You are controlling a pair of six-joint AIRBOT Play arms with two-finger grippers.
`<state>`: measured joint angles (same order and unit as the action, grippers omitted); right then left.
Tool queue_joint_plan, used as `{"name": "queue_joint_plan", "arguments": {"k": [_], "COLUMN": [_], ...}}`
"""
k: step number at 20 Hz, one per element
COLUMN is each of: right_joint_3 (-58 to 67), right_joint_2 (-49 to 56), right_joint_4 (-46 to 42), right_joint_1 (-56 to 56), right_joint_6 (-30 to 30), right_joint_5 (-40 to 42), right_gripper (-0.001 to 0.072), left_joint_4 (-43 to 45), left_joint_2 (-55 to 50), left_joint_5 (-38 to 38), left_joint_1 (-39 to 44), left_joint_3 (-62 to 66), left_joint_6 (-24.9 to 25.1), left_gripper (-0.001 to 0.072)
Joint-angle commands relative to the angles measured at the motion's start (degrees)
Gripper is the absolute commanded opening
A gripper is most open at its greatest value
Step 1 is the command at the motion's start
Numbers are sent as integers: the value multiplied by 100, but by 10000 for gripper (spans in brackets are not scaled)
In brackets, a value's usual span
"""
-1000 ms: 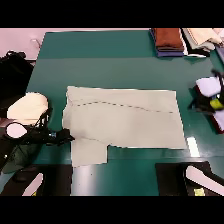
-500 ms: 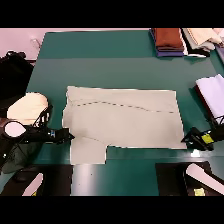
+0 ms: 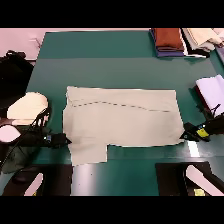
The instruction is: Fold the shirts.
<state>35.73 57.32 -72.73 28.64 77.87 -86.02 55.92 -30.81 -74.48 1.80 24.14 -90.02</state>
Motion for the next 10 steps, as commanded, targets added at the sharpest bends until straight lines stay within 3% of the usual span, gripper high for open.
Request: {"name": "queue_joint_plan", "arguments": {"k": [1,4,10], "right_joint_3": [291,535,1287], "right_joint_2": [-732,-1220,-483], "right_joint_4": [-837,-1119,-389], "right_joint_1": [-249,-249,-393], "right_joint_6": [7,11,55], "right_joint_5": [-581,-656,-127], "right_gripper": [21,20,20], "left_joint_4": [365,385,391], "left_joint_2": [791,861,-905], "left_joint_5": [-1075,-1384,-11], "left_joint_1": [-2,-2,-2], "left_joint_3": [214,732,1523], "left_joint_6": [-424,-448,302], "left_gripper": [18,18,18]}}
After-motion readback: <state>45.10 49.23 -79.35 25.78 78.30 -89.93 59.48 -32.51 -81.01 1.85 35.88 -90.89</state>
